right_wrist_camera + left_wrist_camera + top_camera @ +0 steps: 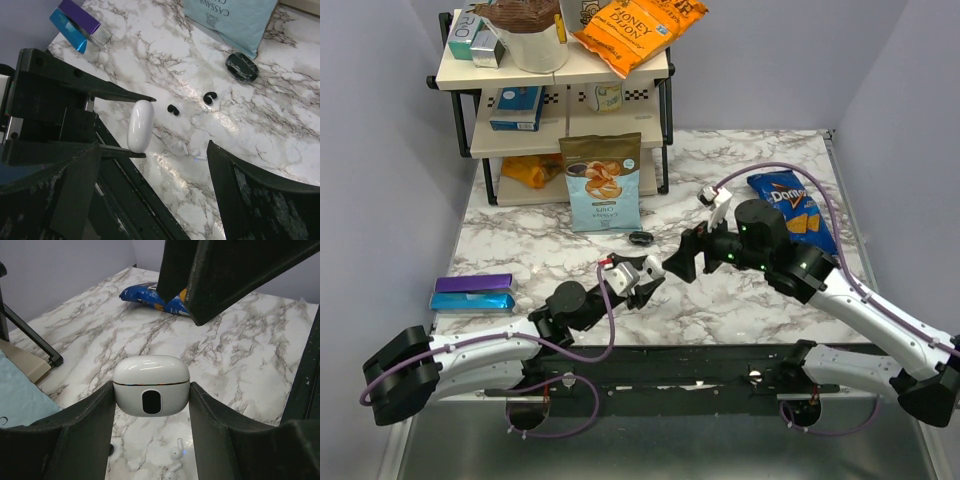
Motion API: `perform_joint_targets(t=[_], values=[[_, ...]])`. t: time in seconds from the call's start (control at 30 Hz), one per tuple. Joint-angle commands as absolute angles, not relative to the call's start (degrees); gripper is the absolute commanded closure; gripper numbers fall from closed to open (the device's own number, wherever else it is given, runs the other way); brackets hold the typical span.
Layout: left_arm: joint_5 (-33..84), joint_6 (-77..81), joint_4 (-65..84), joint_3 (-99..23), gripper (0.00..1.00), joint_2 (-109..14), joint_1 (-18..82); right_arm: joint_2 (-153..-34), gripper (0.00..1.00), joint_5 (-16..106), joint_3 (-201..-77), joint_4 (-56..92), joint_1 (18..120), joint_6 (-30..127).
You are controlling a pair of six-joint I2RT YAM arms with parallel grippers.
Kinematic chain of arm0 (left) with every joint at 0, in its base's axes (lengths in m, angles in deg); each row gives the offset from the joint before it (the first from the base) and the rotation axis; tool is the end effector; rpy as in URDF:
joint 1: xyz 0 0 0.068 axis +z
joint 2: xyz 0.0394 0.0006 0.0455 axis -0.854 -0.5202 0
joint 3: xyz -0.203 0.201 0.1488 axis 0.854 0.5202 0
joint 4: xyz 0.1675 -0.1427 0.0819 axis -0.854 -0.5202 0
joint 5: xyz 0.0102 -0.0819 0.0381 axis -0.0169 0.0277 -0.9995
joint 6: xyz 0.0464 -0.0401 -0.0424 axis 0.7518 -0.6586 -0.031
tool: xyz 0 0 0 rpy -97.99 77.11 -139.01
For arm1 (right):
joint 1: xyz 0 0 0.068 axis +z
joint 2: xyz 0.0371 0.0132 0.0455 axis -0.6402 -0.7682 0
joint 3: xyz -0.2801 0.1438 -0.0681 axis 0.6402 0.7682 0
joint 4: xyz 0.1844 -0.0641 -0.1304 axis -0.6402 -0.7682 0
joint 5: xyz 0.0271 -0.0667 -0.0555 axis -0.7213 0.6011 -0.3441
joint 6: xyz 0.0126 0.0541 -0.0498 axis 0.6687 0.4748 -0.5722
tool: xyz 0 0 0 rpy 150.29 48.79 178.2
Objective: Insert the wireless bluetooth earbuds into the charging case
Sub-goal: Open the charging case.
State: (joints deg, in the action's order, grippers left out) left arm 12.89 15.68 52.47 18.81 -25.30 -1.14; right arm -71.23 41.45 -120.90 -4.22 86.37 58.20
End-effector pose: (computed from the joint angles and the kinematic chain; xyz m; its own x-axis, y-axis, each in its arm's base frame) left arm 0.0927 -0.1491 0.2953 0.0906 -0.0743 -0.9931 0.8189 0.5730 0.0319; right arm 0.1273 0.1517 0.3813 -0.5086 -0.1324 -0.8508 -0.7176 0.6113 0.3338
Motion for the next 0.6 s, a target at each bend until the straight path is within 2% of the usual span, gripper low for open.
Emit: perform_joint_targets(t=[0.0,0.57], values=[[9.0,19.9,51.7,17.6,1.00,-25.1,-3.2,-74.7,0.06,38.4,-123.5,-4.1,87.7,58.3],[5.1,22.8,49.3,18.5,1.00,-21.4,-7.1,-80.6,0.07,41.1,-124.4,-7.3,88.6,59.0]])
